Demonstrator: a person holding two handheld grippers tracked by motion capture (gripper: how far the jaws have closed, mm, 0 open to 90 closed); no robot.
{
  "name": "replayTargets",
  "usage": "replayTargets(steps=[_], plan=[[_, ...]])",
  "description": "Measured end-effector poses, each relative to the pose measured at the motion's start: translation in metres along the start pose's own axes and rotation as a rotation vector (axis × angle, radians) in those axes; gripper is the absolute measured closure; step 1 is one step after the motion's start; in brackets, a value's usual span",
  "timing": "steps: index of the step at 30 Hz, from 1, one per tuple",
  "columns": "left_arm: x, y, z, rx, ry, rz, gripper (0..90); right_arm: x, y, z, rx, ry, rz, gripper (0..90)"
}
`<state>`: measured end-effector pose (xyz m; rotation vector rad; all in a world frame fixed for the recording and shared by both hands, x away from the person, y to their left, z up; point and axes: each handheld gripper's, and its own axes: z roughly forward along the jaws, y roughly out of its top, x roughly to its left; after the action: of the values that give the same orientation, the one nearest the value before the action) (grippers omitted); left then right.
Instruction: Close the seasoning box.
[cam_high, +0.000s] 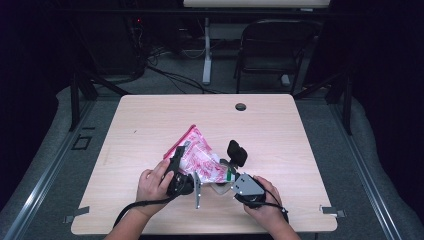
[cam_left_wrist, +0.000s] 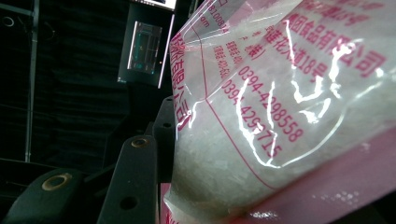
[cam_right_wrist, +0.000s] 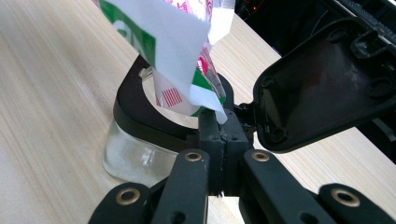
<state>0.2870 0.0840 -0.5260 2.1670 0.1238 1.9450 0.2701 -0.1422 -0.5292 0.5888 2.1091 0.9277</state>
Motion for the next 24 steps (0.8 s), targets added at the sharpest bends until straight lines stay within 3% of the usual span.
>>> replayTargets(steps=[24], plan=[[0.0055,0.0014,0.0009,0.013,-0.005,0.037,63.3,0.0030,0.0016,-0.0023,-0.017,-0.007,-0.001,89.7]])
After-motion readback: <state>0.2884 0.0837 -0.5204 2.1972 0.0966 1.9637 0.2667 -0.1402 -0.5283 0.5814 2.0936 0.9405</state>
